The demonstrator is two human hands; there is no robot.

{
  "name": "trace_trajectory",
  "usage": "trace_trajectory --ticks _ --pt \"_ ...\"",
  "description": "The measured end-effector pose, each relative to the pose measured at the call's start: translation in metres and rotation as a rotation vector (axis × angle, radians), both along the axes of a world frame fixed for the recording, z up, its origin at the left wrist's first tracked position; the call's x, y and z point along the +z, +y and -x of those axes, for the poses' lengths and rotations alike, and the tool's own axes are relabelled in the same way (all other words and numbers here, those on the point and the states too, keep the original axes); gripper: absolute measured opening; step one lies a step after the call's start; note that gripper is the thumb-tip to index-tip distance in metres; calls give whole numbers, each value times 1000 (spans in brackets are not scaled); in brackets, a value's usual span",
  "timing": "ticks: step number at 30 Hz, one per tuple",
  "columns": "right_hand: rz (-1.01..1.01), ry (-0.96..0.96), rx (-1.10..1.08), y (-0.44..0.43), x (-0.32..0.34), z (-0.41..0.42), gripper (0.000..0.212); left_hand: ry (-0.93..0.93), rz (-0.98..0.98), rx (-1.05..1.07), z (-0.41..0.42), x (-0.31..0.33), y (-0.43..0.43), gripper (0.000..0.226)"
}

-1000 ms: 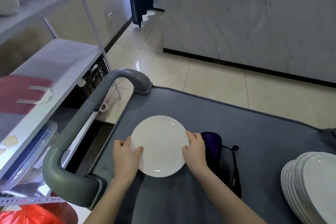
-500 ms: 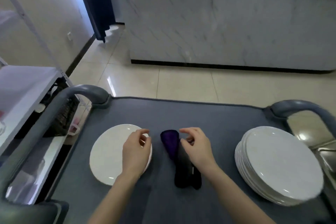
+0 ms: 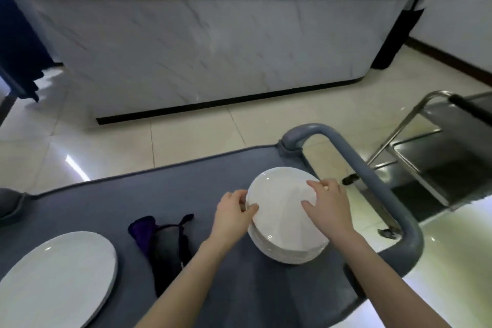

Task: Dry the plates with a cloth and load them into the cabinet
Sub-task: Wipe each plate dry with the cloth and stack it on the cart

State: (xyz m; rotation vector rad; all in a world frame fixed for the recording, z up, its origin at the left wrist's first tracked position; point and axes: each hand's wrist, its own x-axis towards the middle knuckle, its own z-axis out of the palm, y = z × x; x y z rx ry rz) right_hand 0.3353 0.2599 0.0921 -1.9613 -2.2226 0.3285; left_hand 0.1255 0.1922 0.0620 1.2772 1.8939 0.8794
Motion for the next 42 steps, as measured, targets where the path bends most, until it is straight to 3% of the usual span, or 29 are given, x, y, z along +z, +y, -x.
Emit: trace_trajectory --ticks 3,8,18,21,24,26,32,42 --pt "19 -33 -15 8 -12 -22 53 15 49 29 -13 -5 5 45" --pt "108 255 -75 11 -26 -35 56 21 36 70 -18 -12 -1 49" --pt "102 466 -93 19 -17 -21 59 -194 16 227 -7 -21 -8 40" --pt "144 674 -104 16 -11 -7 55 -265 -23 274 11 -18 -15 40" --pt "283 981 -106 10 -7 10 44 -323 -35 311 35 -13 -27 39" --pt "385 1083 -82 6 -6 26 42 -331 -40 346 52 -11 -38 39" --pt "655 1173 73 -15 -3 87 64 -308 -83 461 102 -5 -78 39" --pt "779 1222 -27 -22 -20 121 53 -281 -145 530 140 -14 -119 22"
